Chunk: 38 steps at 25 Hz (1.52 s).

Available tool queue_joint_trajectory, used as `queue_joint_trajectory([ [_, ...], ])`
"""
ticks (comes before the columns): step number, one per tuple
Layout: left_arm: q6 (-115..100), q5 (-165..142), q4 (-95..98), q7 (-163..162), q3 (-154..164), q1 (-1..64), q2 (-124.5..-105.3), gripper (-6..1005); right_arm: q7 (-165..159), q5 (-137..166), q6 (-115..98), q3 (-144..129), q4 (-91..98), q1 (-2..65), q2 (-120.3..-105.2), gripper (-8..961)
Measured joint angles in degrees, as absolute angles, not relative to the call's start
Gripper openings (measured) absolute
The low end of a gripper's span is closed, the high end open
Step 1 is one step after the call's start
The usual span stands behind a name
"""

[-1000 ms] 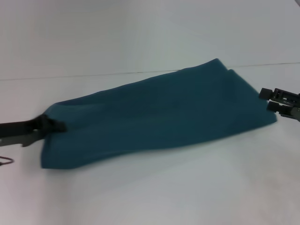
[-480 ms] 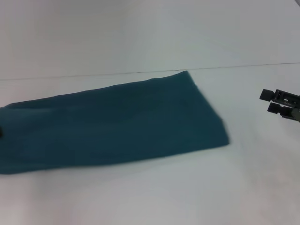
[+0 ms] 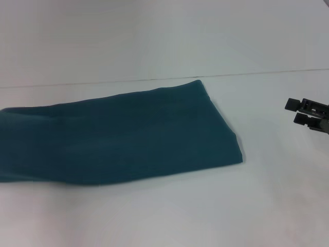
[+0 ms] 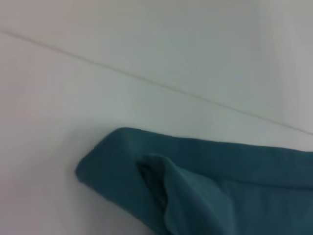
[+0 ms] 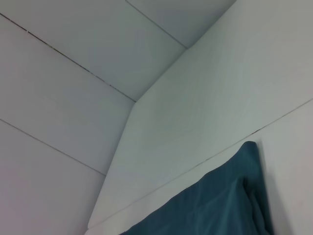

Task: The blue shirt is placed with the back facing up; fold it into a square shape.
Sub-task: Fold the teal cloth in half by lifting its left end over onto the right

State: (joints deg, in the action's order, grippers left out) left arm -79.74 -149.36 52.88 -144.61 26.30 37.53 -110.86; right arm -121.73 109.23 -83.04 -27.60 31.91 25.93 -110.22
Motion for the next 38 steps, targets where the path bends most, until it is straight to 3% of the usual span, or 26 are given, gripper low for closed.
queue_joint_trajectory([
  [16, -91.69, -148.61, 60.88, -150.48, 27.24, 44.01, -110.86, 74, -121.69, 109.25, -82.54, -28.05, 31.91, 26.37, -110.27, 900],
  [31, -95.95, -149.83, 67.44, -157.94, 45.74, 54.76, -111.19, 87, -121.58, 109.24, -82.25, -28.08, 31.9, 26.45, -110.26, 901],
  [35, -93.84, -151.29, 67.02, -158.04, 52.29, 58.58, -112.33, 90, -121.45, 109.25, -82.26, -28.12, 31.9, 26.53, -110.31, 901],
  [38, -91.44, -154.18, 66.75, -158.09, 56.87, 61.33, -114.19, 93, -121.36, 109.27, -82.26, -28.21, 31.91, 26.54, -110.37, 901],
])
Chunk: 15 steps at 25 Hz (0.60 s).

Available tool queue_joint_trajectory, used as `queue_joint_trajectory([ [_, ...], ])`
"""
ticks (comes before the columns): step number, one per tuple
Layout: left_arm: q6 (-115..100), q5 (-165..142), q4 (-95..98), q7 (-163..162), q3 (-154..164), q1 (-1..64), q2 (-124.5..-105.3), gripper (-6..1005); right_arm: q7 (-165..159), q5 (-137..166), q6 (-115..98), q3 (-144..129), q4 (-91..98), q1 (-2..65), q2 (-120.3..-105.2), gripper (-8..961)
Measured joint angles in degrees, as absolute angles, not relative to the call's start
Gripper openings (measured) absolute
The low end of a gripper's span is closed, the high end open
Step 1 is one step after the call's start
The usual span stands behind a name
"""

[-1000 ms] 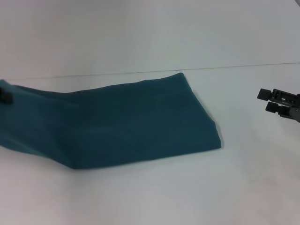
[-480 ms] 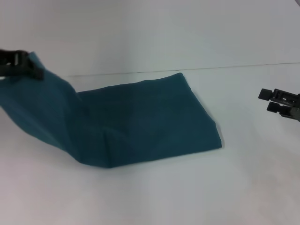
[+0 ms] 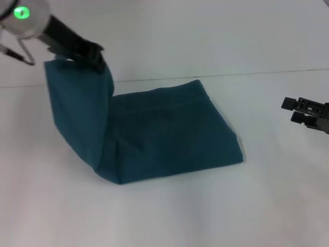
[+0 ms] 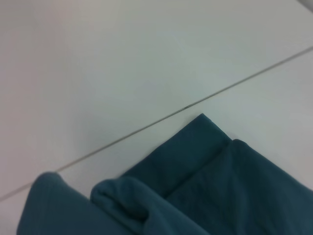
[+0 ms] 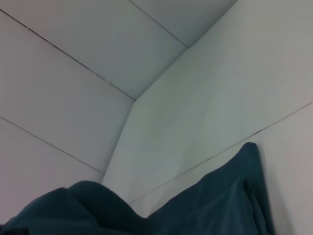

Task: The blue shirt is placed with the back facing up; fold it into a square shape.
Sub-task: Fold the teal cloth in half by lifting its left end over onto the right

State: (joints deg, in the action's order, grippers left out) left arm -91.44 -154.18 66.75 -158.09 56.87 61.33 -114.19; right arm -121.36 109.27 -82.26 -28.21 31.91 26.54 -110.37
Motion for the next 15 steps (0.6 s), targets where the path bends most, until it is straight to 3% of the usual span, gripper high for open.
queue_joint_trajectory([
  [7, -87.75, -162.39, 66.85, -158.14, 63.62, 67.09, -120.77, 99, -121.39, 109.34, -82.27, -28.77, 31.9, 26.55, -110.39, 901],
  [11, -87.0, -163.63, 67.03, -158.35, 66.04, 70.06, -122.86, 102, -121.39, 109.34, -82.27, -29.1, 31.9, 26.64, -110.4, 900],
  [15, -85.61, -163.66, 66.89, -158.76, 66.82, 71.24, -123.42, 106, -121.38, 109.34, -82.27, -29.76, 31.83, 26.7, -110.48, 900],
])
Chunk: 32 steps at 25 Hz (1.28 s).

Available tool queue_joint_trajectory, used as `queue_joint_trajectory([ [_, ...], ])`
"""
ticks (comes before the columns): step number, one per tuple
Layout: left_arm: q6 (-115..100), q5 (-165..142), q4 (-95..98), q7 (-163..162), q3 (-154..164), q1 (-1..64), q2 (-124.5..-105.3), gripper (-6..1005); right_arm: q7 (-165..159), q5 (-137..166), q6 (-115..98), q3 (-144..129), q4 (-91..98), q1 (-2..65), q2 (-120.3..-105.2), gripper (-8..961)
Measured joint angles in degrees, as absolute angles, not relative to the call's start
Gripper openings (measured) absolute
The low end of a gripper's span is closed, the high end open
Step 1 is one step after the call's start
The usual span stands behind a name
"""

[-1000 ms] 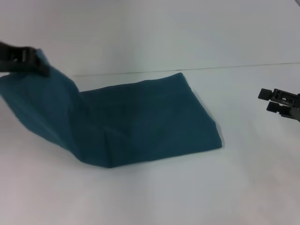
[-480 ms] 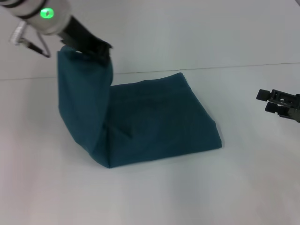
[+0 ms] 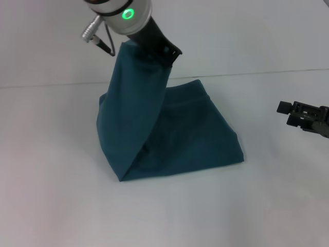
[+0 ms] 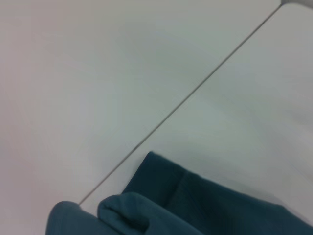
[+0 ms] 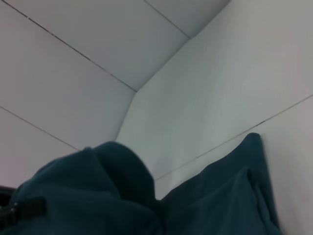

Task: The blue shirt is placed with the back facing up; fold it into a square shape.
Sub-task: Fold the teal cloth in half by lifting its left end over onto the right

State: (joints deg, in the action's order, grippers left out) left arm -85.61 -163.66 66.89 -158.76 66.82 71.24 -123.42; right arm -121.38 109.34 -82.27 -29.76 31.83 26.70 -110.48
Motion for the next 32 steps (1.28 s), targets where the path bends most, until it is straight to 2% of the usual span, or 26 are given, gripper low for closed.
queue_joint_trajectory([
  [12, -77.57, -163.74, 62.58, -160.52, 70.58, 67.35, -123.71, 116, -121.15, 109.34, -81.93, -30.0, 31.11, 26.62, -110.49, 900],
  [16, -77.03, -163.74, 62.8, -161.53, 70.58, 67.51, -123.82, 119, -121.14, 109.34, -81.56, -30.43, 31.05, 26.78, -110.53, 900],
  [24, -76.39, -163.76, 62.99, -166.32, 59.5, 68.92, -122.27, 126, -121.11, 109.33, -81.39, -30.42, 30.49, 26.9, -110.57, 900],
  [32, -75.86, -163.74, 62.12, -166.36, 59.21, 69.13, -122.49, 132, -121.11, 109.33, -81.02, -30.43, 30.43, 27.09, -110.56, 900],
])
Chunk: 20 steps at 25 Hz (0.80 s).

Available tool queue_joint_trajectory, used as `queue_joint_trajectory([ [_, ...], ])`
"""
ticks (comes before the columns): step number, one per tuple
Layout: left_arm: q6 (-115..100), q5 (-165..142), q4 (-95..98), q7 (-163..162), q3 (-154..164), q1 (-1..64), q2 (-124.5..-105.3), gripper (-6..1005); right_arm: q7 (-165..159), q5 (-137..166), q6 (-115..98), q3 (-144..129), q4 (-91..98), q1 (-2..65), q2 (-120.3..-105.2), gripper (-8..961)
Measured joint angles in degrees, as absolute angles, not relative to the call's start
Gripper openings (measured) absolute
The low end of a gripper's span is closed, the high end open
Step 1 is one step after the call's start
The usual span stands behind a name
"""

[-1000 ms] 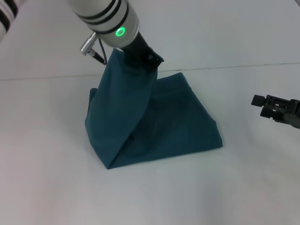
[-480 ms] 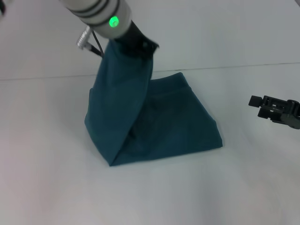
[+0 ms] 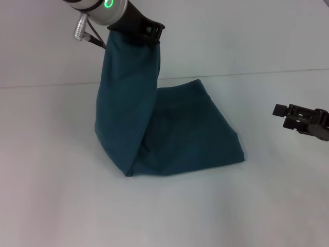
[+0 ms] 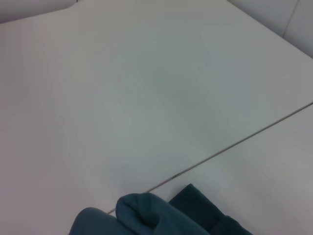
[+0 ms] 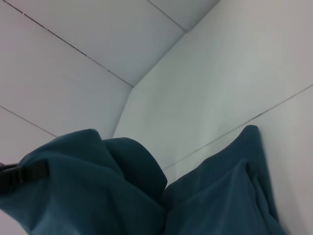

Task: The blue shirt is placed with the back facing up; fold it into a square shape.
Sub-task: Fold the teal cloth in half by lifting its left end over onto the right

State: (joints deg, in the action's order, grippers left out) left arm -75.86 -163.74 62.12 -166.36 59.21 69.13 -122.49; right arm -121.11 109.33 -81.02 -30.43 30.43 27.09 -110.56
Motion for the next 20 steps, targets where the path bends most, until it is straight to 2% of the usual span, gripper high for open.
queue_joint_trajectory([
  [10, -67.04, -163.64, 60.98, -164.05, 71.54, 67.53, -124.1, 141, -121.12, 109.33, -80.66, -31.29, 30.34, 27.33, -110.56, 901],
  [20, -61.19, -163.15, 56.53, -163.63, 79.43, 67.31, -124.43, 149, -121.14, 109.34, -80.39, -31.29, 30.32, 27.17, -110.5, 901],
])
